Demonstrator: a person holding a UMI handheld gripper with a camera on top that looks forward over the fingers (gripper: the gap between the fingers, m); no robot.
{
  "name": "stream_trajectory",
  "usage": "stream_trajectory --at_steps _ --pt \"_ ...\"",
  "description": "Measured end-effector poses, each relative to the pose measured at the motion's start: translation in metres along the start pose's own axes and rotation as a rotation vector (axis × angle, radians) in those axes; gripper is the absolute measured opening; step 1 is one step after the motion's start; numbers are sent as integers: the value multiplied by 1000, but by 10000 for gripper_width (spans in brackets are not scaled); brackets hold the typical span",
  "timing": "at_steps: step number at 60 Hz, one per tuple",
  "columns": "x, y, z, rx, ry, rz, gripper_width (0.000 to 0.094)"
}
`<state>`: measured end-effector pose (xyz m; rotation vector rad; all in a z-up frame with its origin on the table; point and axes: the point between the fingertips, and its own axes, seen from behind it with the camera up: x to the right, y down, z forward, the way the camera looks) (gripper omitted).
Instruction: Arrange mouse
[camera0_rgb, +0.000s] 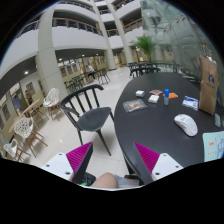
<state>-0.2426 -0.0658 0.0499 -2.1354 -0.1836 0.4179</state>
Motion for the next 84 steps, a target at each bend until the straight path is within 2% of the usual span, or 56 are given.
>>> stream_trajectory --at_steps 10,24,35,39,41,48,50,59,60,61,70,74,79,81,84 --pt "68 4 -11 -10 97 10 837" --pt "193 -6 -20 -5 308 18 838" --pt "273 -4 -3 -92 428 -49 839" --pt "293 -6 10 -120 442 -68 850" --pt "296 -15 19 -98 430 -58 845" --pt "311 -28 43 -102 395 21 840" --pt "318 -35 49 -92 405 36 796" --pt "333 -47 64 -90 438 0 702" --pt "331 -48 66 -90 430 0 624" --pt "330 -48 67 -90 426 -1 603" --pt "330 -48 67 -88 419 -18 583" --pt "329 -48 66 -76 415 -13 584" --pt "330 -49 65 -69 413 -35 629" --pt "332 -50 65 -71 409 -49 681" --pt "338 -52 64 -76 412 -59 817"
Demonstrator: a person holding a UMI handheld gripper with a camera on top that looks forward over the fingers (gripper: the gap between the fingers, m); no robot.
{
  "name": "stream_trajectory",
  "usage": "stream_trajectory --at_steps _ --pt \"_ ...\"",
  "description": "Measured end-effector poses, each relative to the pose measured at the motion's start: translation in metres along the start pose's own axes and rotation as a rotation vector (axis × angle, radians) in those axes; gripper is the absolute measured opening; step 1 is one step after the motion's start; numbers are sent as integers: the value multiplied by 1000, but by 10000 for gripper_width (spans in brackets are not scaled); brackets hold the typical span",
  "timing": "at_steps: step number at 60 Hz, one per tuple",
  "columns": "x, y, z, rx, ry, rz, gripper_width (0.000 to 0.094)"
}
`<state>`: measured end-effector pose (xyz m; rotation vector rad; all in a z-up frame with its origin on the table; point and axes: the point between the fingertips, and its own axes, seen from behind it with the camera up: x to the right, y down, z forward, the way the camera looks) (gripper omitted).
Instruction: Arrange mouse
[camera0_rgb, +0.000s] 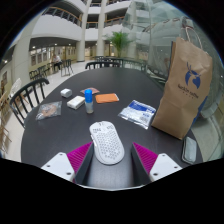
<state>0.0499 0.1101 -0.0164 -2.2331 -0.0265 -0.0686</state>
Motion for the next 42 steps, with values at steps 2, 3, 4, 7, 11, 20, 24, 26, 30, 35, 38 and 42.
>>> stream_trajectory --at_steps 2,3,4,7,11,20,24,26,30,35,38,42 --pt "4 -2 2 -2 3 2 869" --pt "3 -3 3 -4 -8 2 860" --pt "0 -3 5 -8 -23 3 845" --pt "-4 -6 11 -16 -57 12 839" --pt "-2 -14 20 -9 -68 7 855" --pt "1 -29 41 -7 -45 31 753" --pt "9 -33 47 4 0 67 516" --pt "8 -34 48 0 3 84 484" --pt "7 -34 47 2 2 88 426" --pt "1 -33 32 4 -33 114 372" --pt "-7 -48 4 56 -73 121 370" --pt "1 -70 -55 147 -59 106 369"
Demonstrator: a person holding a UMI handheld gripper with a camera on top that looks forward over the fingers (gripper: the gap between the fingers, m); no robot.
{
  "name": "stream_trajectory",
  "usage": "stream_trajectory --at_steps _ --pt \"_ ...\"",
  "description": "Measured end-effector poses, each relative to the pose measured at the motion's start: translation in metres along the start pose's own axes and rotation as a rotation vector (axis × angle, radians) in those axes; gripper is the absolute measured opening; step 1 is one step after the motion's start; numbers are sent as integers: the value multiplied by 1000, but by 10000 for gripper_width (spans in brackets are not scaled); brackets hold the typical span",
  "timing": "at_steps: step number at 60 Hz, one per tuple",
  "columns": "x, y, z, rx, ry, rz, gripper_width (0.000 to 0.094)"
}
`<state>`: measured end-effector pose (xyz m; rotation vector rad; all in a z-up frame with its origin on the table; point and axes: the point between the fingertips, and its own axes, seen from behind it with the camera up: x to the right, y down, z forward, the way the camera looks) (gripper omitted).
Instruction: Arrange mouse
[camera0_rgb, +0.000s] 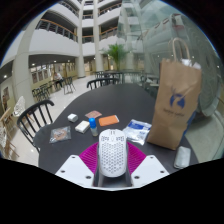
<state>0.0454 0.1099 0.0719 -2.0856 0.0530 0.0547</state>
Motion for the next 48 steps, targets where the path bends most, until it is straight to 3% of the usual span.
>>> stream_trajectory --at_steps 5,11,21,26,35,42,44,47,48 --pt "14 -26 -78 80 27 -76 368" --pt "49 -11 -161 86 124 -133 366" --pt "120 87 -195 -67 258 -102 366" --pt "129 136 -191 -140 249 -67 369" --pt "150 177 -175 -207 241 32 430" --pt "154 183 -171 -206 193 110 541" --pt "154 186 -176 -219 196 111 632" --pt "157 188 -186 -219 191 98 871" --pt "157 189 -190 -217 188 91 867"
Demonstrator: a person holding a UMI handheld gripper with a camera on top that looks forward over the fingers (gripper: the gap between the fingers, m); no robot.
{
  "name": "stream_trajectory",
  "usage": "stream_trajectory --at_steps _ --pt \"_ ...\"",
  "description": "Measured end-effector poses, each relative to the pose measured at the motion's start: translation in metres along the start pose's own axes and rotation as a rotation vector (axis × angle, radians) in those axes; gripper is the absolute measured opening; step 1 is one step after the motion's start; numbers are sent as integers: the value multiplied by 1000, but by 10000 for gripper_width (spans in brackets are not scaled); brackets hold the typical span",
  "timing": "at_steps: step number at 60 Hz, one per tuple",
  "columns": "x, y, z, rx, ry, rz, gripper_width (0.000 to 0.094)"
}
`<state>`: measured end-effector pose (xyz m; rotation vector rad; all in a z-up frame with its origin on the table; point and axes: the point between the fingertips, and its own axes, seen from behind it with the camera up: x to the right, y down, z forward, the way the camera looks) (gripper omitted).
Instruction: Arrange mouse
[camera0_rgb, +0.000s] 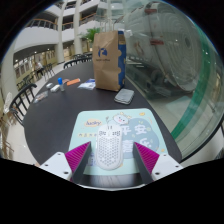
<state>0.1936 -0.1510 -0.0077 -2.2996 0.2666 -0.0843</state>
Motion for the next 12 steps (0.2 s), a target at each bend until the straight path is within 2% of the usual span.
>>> stream_trajectory --at_steps 2,12 --pt "-2 4 -11 6 -8 -12 833" --pt "5 23 -63 35 -19 16 846"
